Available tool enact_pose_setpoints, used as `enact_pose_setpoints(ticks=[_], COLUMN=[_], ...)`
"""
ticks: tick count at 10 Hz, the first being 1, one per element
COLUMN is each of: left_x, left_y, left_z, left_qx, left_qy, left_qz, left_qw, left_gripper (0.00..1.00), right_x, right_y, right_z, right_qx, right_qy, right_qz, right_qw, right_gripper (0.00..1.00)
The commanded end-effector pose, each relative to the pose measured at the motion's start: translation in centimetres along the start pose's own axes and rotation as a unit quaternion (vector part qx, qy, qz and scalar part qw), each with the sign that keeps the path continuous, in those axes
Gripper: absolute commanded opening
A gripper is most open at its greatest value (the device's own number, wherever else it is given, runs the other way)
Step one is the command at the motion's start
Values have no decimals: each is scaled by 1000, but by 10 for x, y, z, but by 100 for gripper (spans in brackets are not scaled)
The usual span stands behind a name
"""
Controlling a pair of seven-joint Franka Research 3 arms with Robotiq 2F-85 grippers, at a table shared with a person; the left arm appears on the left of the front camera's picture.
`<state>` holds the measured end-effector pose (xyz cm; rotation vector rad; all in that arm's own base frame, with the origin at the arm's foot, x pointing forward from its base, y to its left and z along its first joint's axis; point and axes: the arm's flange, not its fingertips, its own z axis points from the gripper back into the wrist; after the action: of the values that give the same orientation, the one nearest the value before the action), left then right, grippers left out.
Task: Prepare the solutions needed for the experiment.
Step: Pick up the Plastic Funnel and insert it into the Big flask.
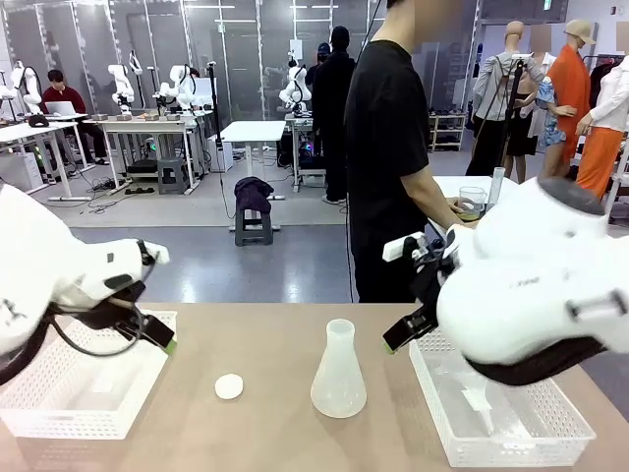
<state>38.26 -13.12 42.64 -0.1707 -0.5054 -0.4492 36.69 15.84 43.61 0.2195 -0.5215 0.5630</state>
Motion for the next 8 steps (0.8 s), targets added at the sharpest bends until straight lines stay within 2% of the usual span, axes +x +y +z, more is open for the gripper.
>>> enact_pose_setpoints(ticks=[1, 2, 3, 4, 6, 8], left_x=[-10, -10, -12, -15, -23, -31], left_y=[10, 14, 21, 30, 44, 44], left_z=[41, 56, 73, 82, 89, 93], left_qx=[-79, -133, -226, -288, -354, -431], left_qy=[-6, -17, -36, -58, -80, -87], left_qz=[63, 81, 109, 134, 203, 246], left_qw=[995, 988, 968, 946, 909, 864], left_gripper=[100, 100, 100, 100, 100, 100], right_x=[-10, -7, -7, -7, -9, -11], right_y=[-11, -17, -26, -32, -35, -40], right_z=[46, 66, 84, 92, 96, 97], right_qx=[63, 92, 153, 193, 240, 288], right_qy=[4, -13, -23, -39, -41, -37], right_qz=[-52, -85, -130, -156, -175, -197], right_qw=[997, 992, 979, 968, 954, 936], right_gripper=[100, 100, 100, 100, 100, 100])
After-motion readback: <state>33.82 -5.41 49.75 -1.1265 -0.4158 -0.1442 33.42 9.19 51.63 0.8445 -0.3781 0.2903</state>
